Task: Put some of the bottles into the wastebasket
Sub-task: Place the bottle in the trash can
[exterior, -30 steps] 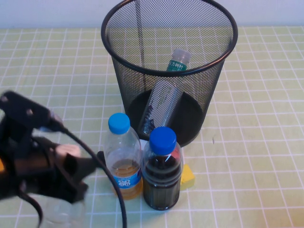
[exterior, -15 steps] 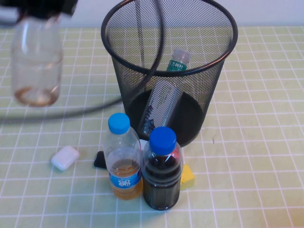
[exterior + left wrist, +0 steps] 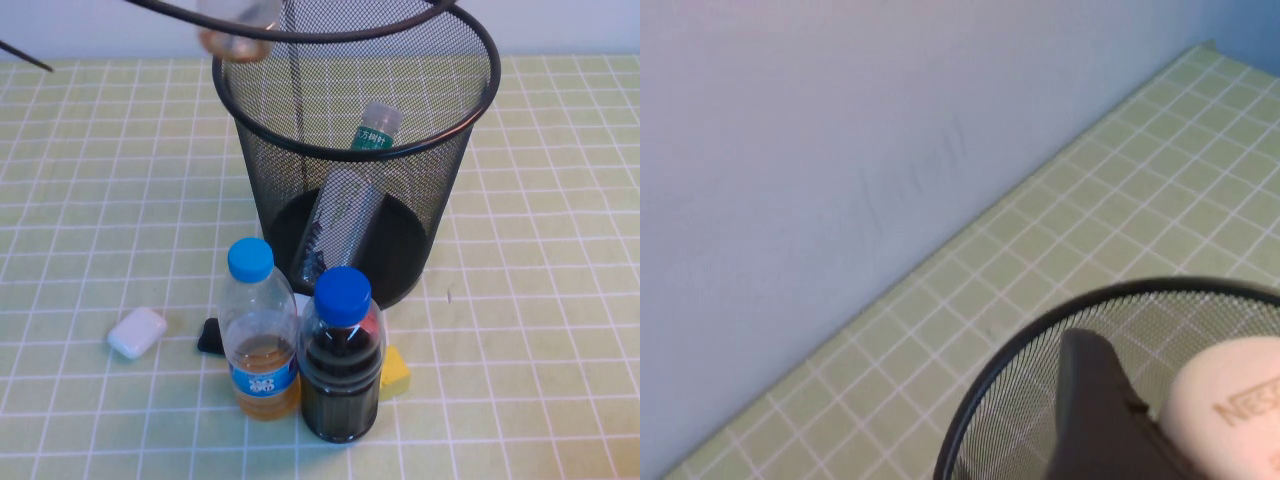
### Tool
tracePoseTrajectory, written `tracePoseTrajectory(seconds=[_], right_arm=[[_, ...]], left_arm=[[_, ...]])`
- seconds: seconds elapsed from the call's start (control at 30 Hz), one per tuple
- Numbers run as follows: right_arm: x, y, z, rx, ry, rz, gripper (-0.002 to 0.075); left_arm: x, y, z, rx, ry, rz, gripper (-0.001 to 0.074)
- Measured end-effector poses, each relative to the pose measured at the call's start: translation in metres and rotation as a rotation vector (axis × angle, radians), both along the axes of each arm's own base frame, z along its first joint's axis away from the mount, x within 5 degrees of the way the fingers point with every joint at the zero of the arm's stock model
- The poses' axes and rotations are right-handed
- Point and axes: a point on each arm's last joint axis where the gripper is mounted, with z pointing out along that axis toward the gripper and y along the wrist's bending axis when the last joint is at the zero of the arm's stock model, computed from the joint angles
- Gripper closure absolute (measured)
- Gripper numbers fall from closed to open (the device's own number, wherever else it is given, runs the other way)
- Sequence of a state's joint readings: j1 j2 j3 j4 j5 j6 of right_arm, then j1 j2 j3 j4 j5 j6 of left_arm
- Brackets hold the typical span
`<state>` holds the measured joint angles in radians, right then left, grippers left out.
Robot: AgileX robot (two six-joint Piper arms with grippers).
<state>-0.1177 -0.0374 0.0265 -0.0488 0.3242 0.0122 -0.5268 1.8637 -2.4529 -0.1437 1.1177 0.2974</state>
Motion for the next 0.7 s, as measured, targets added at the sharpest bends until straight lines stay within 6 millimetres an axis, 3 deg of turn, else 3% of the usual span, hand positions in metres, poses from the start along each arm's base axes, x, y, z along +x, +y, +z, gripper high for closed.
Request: tracePoseTrajectory(seconds=[0.13, 0.4, 0.63, 0.7], right_arm=[[0.000, 0.000, 0.000, 0.000, 0.000, 0.000, 0.0733], [0.000, 0.000, 0.000, 0.000, 0.000, 0.000, 0.0733], [0.000, 0.000, 0.000, 0.000, 0.000, 0.000, 0.0733], [0.000, 0.000, 0.000, 0.000, 0.000, 0.000, 0.0733]], left_arm=[[0.021, -0.016, -0.014, -0.007, -0.054, -0.050, 0.0447], [0.080, -0.050, -0.093, 0.054, 0.053, -0.046, 0.0447], [0.095, -0.059, -0.137, 0.108, 0.191, -0.039, 0.0440], [0.094, -0.059, -0.140, 0.108, 0.216, -0.032, 0.0360]])
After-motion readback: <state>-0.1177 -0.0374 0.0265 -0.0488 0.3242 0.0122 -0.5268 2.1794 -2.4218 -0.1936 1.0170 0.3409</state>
